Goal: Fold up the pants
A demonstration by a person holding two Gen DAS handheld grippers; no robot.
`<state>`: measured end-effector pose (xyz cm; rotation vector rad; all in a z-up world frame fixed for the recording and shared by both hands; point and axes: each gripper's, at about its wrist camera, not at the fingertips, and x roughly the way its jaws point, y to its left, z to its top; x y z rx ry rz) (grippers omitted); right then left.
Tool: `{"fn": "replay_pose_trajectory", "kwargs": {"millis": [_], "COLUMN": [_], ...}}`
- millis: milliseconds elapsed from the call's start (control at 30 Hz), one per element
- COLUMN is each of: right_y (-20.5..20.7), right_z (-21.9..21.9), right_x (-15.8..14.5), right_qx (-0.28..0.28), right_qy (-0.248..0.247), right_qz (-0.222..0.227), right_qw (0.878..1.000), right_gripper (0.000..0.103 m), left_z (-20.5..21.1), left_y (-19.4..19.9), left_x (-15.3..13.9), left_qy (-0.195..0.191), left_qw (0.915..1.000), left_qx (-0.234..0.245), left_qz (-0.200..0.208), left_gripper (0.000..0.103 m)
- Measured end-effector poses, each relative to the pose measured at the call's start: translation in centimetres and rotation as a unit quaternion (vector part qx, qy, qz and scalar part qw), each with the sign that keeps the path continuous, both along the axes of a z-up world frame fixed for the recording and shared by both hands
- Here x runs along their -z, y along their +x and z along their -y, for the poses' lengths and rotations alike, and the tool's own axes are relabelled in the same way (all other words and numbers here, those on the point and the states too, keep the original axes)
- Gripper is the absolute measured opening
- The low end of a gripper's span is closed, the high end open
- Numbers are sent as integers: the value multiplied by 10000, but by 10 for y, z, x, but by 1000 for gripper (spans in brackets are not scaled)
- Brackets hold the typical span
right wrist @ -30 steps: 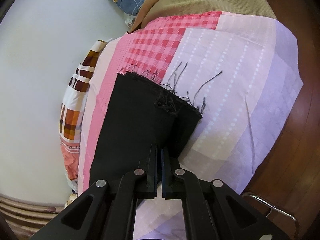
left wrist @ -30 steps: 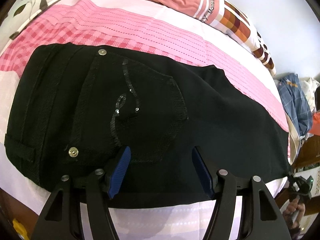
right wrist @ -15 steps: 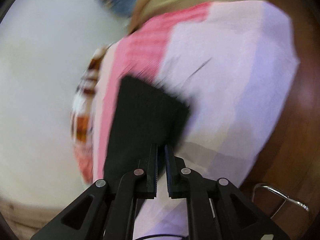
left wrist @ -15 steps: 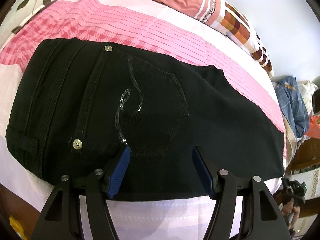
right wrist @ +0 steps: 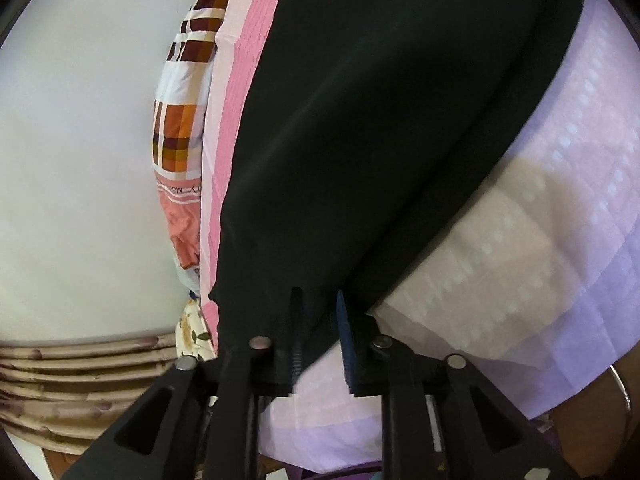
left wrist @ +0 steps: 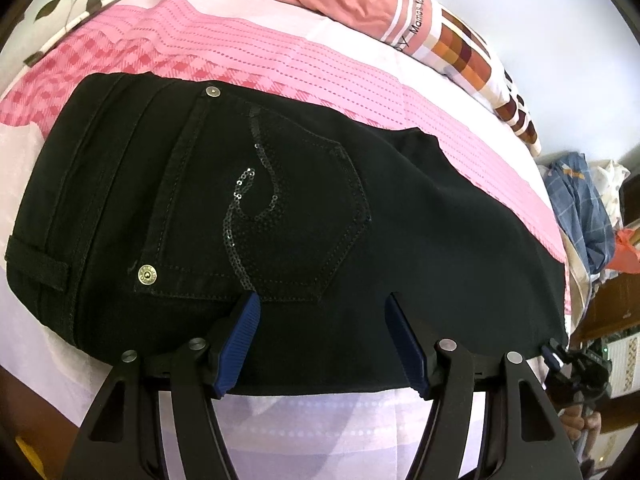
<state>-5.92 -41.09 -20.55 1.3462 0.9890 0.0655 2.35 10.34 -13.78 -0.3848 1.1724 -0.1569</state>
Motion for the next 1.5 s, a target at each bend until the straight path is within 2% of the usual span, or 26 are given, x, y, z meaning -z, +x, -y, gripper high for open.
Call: {"fn": "replay_pose_trajectory", "kwargs": {"millis": [233, 400, 433, 467, 500, 600, 767, 833, 900, 1000, 1067, 1133, 1233, 1367, 1500], "right_y": [8, 13, 14, 16, 17, 11, 3, 1, -3, -1, -3, -8, -17, -29, -39], "right_z": [-13, -21, -23, -25, -26, -23, -24, -22, -20, -19, -11, 3, 34, 84, 119], "right_x": [-7, -9, -11, -12, -12, -11, -36, -28, -12, -18, -17, -18, -22, -11, -10], "right_qx": [-40, -13, -17, -63, -120, -23, -205, -220, -122, -154, 56, 280, 625, 1173, 1527], "right_qy": [67, -49, -158, -316, -452, -405, -662, -684, -420, -433, -27, 119, 82, 176, -146], "right_qz": [39, 100, 89, 23, -62, -77, 102, -47, -234, -118, 45, 114, 250, 175, 154], "right_qw": [10000, 9999, 9998, 9995, 9989, 9991, 9975, 9974, 9988, 9989, 10000, 9995, 9977, 9928, 9880], "right_gripper": [39, 39, 33, 13, 7, 5, 4, 3, 1, 2, 9, 10, 11, 11, 9], "left_z": [-1, -2, -2, -2, -3, -3, -7, -9, -11, -8, -6, -3, -2, -1, 0], "left_y": [-1, -3, -3, -3, -3, -3, -1, -2, -2, -3, -2, -2, -1, 1, 0], "left_x": [1, 1, 1, 1, 1, 1, -2, -1, 1, 0, 0, 0, 0, 1, 2], "left_qy": [-100, -200, -204, -204, -201, -194, -215, -238, -248, -156, -83, -40, -28, -44, 14], "left_qw": [9999, 9998, 9998, 9998, 9998, 9998, 9997, 9996, 9996, 9998, 9999, 10000, 10000, 9999, 9999], "left_qx": [-7, -30, -31, -31, -30, -15, -60, -87, -91, -50, -25, -8, 17, 37, 47], "left_qz": [7, 20, 18, 20, 25, 1, -92, -94, -82, -63, -55, -54, -70, -89, -92], "left_gripper": [71, 74, 74, 74, 75, 75, 75, 75, 75, 75, 75, 76, 78, 81, 81]}}
